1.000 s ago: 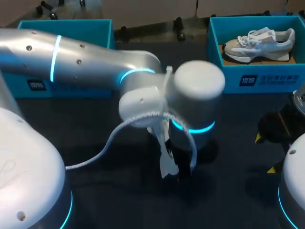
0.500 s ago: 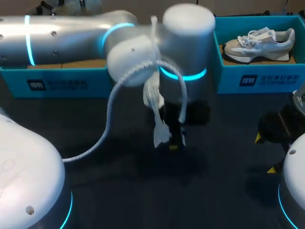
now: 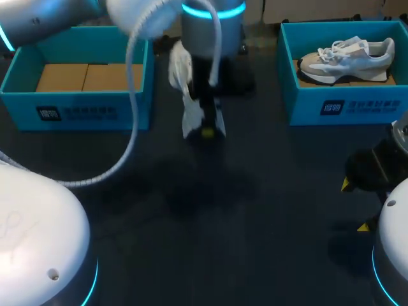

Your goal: Take the shoe out of the shoebox, open the shoe tongue, remove and reinsert the insole, then place the shoe into the shoebox

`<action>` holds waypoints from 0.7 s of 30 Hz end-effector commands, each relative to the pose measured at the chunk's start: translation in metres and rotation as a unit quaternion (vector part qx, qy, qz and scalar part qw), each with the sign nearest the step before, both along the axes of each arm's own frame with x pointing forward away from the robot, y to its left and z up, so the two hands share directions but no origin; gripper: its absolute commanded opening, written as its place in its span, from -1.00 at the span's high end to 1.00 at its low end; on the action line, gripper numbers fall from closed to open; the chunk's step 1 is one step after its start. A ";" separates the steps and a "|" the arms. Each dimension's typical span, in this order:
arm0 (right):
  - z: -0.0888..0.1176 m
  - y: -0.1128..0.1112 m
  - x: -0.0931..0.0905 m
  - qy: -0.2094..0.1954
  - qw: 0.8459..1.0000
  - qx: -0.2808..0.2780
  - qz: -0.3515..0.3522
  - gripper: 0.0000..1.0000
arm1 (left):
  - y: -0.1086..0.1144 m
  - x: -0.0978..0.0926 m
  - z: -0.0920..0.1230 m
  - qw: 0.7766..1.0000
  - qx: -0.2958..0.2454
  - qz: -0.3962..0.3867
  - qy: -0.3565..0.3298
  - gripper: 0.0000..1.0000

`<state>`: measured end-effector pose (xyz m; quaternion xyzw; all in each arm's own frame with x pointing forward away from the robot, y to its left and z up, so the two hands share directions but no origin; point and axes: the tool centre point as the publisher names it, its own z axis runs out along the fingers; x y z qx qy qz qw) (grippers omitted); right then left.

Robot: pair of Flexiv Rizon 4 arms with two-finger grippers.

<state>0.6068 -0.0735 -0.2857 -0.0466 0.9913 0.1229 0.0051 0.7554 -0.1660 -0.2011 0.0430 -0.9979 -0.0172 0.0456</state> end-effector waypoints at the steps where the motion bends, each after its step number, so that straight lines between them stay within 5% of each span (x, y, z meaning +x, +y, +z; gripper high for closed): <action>1: 0.000 -0.001 -0.002 -0.002 1.000 0.000 0.000 -1.00 | 0.019 0.022 0.042 1.000 -0.004 -0.002 0.004 1.00; 14: 0.000 -0.001 -0.002 -0.002 1.000 0.000 0.000 -1.00 | 0.066 0.117 0.072 1.000 0.003 0.015 0.005 1.00; 21: 0.000 -0.001 -0.002 -0.002 1.000 0.000 0.000 -1.00 | 0.080 0.154 0.079 1.000 0.009 0.006 0.011 1.00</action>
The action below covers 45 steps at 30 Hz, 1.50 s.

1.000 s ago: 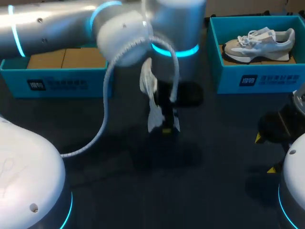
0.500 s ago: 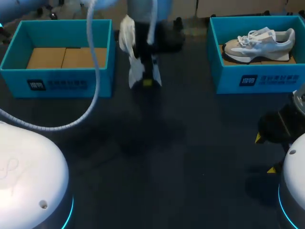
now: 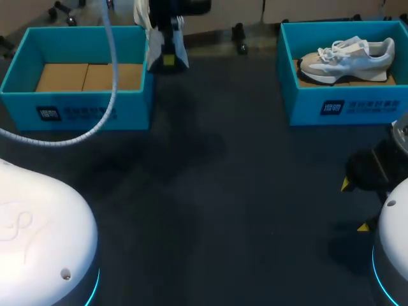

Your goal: Take the shoe out of the shoebox, open the shoe tongue, remove and reinsert the insole, then place the shoe into the shoebox

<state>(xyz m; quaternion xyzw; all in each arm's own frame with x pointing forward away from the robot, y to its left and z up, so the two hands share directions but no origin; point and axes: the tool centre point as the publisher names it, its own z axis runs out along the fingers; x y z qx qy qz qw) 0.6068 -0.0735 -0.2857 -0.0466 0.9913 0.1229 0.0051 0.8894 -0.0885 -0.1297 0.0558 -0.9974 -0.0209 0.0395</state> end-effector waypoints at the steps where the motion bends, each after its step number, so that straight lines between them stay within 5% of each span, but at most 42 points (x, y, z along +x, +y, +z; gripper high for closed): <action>1: 0.000 -0.001 -0.002 -0.002 1.000 0.000 0.000 -1.00 | 0.005 0.024 0.008 1.000 0.005 -0.016 0.018 1.00; 4: 0.000 -0.001 -0.002 -0.002 1.000 0.000 0.000 -1.00 | 0.011 0.037 0.006 1.000 0.008 -0.015 0.023 1.00; 19: 0.000 -0.001 -0.002 -0.002 1.000 0.000 0.000 -1.00 | 0.011 0.037 0.006 1.000 0.008 -0.015 0.023 1.00; 25: 0.000 -0.001 -0.002 -0.002 1.000 0.000 0.000 -1.00 | 0.043 0.103 0.021 1.000 -0.007 0.012 0.023 1.00; 34: 0.000 -0.001 -0.002 -0.002 1.000 0.000 0.000 -1.00 | 0.094 0.163 0.031 1.000 -0.008 0.028 0.005 1.00; 45: 0.000 -0.001 -0.002 -0.002 1.000 0.000 0.000 -1.00 | 0.168 0.223 -0.001 1.000 0.012 0.004 0.015 1.00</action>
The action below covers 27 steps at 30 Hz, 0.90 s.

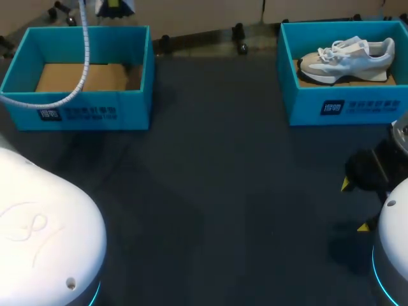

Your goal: Take the shoe out of the shoebox, open the shoe tongue, remove and reinsert the insole, then place the shoe into the shoebox

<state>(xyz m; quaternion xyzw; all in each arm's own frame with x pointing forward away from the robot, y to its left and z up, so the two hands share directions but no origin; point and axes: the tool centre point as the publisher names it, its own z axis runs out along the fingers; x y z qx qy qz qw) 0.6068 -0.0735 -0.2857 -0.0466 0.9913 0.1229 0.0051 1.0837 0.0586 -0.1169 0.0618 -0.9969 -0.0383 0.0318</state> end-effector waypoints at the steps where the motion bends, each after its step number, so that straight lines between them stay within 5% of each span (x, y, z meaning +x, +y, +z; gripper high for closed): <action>1: 0.000 -0.001 -0.002 -0.002 1.000 0.000 0.000 -1.00 | 0.027 0.032 -0.016 1.000 -0.006 -0.003 0.022 1.00; 10: 0.000 -0.001 -0.002 -0.002 1.000 0.000 0.000 -1.00 | 0.080 0.054 -0.021 0.999 -0.012 -0.010 0.029 1.00; 27: 0.000 -0.001 -0.002 -0.002 1.000 0.000 0.000 -1.00 | 0.080 0.054 -0.021 0.999 -0.012 -0.010 0.029 1.00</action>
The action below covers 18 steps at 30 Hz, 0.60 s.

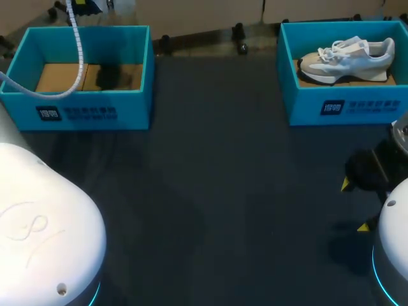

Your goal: Take the shoe out of the shoebox, open the shoe tongue, remove and reinsert the insole, then place the shoe into the shoebox

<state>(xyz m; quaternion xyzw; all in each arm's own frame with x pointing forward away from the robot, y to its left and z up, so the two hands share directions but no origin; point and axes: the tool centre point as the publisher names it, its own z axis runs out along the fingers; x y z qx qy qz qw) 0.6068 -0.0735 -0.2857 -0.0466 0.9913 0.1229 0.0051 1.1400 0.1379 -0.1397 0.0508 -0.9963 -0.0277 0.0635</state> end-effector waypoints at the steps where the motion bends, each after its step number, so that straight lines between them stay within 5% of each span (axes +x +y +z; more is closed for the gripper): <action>1: 0.000 -0.001 -0.002 -0.002 1.000 0.000 0.000 -1.00 | 0.001 -0.002 0.002 1.000 0.000 -0.001 -0.002 1.00; 11: 0.000 -0.001 -0.002 -0.002 1.000 0.000 0.000 -1.00 | 0.045 -0.009 -0.023 0.974 0.025 -0.224 -0.020 1.00; 13: 0.000 -0.001 -0.002 -0.002 1.000 0.000 0.000 -1.00 | 0.053 -0.013 -0.025 0.957 0.020 -0.289 -0.017 1.00; 16: 0.000 -0.001 -0.002 -0.002 1.000 0.000 0.000 -1.00 | 0.067 -0.014 -0.031 0.902 0.005 -0.431 -0.033 1.00; 18: 0.000 -0.001 -0.002 -0.002 1.000 0.000 0.000 -1.00 | 0.067 -0.014 -0.031 0.902 0.005 -0.431 -0.033 1.00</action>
